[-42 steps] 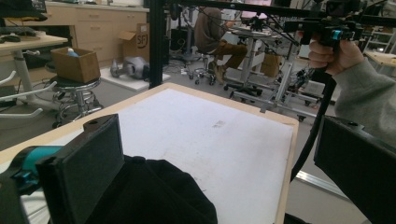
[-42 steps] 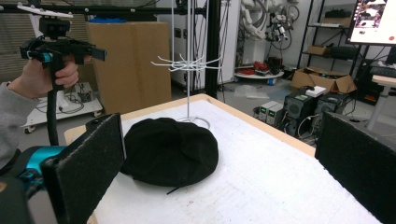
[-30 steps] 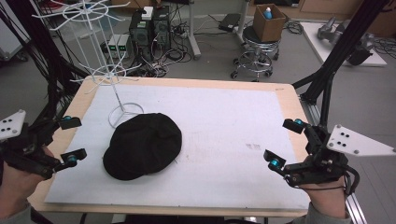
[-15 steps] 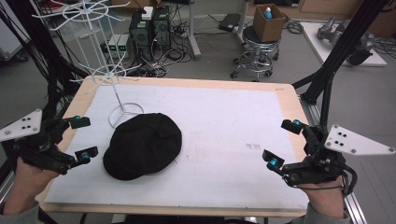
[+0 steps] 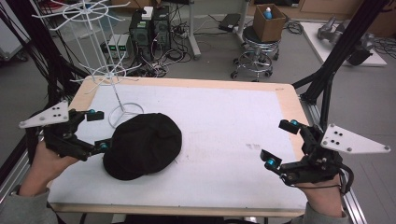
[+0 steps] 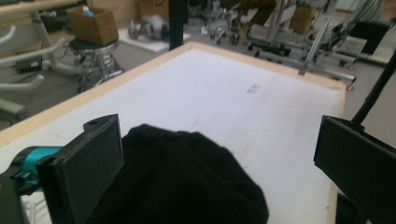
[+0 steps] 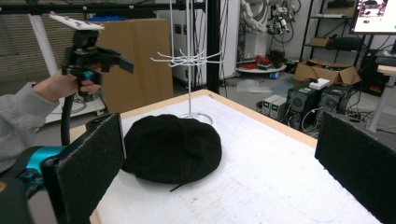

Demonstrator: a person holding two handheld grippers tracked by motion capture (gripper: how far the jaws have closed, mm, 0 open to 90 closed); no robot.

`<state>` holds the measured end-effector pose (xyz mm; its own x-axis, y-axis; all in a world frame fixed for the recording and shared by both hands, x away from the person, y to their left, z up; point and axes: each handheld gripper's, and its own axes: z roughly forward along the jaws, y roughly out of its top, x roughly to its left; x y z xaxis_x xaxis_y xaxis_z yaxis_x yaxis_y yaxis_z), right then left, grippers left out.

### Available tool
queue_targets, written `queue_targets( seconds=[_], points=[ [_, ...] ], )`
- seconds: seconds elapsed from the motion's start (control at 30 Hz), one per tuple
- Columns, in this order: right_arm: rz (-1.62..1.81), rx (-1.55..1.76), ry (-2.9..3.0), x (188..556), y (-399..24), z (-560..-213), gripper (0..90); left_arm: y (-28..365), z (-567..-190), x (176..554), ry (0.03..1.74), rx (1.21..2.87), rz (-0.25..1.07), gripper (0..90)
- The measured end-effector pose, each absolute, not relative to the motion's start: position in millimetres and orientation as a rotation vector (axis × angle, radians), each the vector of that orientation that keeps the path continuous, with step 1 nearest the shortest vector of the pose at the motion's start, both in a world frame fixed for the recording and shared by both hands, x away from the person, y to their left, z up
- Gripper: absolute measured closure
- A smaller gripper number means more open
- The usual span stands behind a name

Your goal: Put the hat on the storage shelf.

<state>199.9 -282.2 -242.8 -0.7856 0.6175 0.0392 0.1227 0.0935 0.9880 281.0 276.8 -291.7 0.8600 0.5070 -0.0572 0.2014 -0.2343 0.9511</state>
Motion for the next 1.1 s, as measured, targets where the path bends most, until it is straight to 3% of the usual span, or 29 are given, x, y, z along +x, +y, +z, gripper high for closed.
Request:
queue_targets(
  seconds=[1.1],
  points=[
    [1.714,0.729,2.017,204,-278,-246,0.7,230,-334,343,0.615,1.846,0.171,1.8]
  ],
)
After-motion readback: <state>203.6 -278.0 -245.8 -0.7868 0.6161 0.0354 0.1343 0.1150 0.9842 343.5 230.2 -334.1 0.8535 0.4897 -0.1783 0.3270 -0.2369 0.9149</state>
